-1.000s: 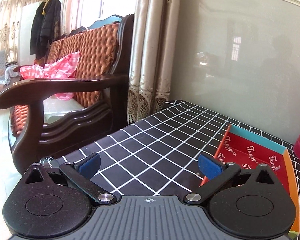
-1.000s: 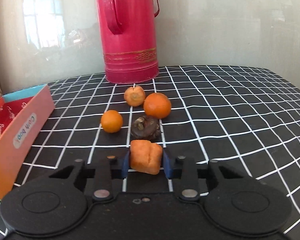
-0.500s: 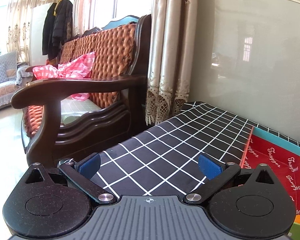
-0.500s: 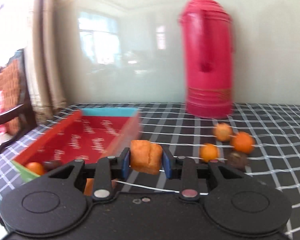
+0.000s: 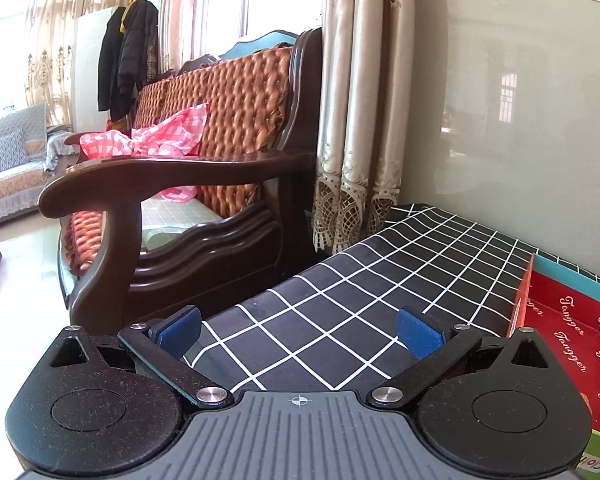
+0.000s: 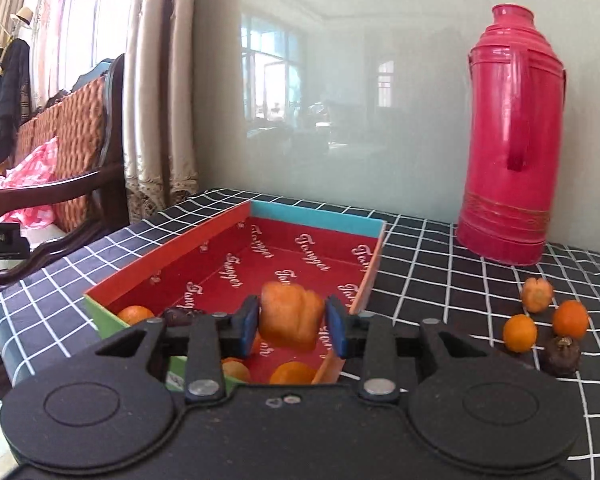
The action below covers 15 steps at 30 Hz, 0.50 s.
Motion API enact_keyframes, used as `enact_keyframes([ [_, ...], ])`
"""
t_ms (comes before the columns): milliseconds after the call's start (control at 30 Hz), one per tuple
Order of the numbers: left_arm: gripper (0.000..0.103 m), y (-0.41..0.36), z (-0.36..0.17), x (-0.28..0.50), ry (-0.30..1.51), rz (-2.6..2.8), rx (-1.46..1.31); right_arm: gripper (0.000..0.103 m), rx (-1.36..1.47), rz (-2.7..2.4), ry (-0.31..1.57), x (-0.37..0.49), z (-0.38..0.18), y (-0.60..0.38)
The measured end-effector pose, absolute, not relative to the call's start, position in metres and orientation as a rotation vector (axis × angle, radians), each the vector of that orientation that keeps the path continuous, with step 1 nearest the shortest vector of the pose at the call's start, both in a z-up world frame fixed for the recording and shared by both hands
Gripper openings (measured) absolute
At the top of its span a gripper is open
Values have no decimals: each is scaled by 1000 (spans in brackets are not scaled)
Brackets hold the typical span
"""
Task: Organize fruits
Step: 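Carry the carrot chunk into the red box and open the right gripper, then move the left gripper to a small orange and close on it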
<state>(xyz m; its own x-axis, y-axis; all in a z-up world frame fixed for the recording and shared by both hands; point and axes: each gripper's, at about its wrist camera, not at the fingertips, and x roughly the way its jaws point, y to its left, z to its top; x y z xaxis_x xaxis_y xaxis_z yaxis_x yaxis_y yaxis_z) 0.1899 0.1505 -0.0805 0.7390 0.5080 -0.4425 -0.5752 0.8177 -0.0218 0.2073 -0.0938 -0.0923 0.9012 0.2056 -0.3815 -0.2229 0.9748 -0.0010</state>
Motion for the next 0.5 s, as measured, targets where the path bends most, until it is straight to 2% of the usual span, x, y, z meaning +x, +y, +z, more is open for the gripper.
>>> enact_keyframes([
  [33, 103, 150, -80, 190, 436, 596, -164, 53, -35, 223, 379, 206, -91, -95],
  [100, 103, 148, -80, 189, 432, 595, -163, 74, -30, 198, 339, 199, -87, -99],
  [267, 103, 140, -79, 191, 433, 572, -150, 76, 8, 154, 316, 194, -81, -117],
  [367, 103, 131, -78, 192, 432, 550, -143, 82, 23, 89, 320, 192, -81, -130],
  [433, 103, 123, -77, 191, 424, 522, -138, 91, 24, 20, 323, 190, -81, -140],
  [500, 103, 112, -74, 190, 408, 488, -129, 91, 30, -49, 329, 190, -82, -152],
])
